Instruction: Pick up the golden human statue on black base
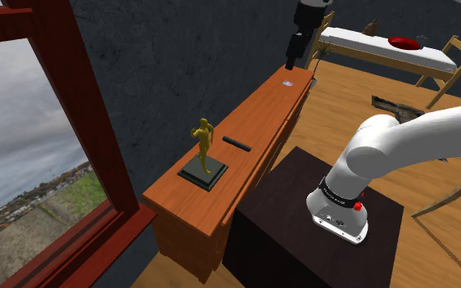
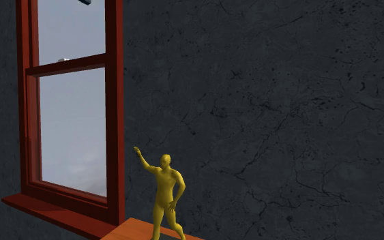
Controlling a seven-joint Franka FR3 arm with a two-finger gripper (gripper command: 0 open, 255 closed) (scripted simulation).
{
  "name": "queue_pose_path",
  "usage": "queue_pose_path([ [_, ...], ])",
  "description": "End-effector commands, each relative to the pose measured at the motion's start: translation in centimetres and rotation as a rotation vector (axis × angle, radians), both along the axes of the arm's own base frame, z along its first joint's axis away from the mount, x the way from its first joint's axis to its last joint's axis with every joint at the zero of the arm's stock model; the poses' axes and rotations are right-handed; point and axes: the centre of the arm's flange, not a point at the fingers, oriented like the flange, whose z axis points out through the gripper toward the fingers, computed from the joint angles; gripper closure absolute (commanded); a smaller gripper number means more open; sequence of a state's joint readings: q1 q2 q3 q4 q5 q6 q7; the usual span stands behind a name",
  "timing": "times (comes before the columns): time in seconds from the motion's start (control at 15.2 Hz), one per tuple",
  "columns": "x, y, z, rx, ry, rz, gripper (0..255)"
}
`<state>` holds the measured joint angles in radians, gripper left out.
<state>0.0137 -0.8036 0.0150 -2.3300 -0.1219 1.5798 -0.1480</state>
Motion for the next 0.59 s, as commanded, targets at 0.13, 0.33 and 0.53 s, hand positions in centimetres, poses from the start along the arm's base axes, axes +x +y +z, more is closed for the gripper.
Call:
queue_pose_path([
  [0.13,1.8,0.8,-1.8,0.01,0.007,-0.013,0],
  [0.33,4.6,1.9,-4.4,0.025,0.017,-0.032,0],
  [0.53,7.3,3.1,-7.1,0.04,0.028,-0.051,0],
])
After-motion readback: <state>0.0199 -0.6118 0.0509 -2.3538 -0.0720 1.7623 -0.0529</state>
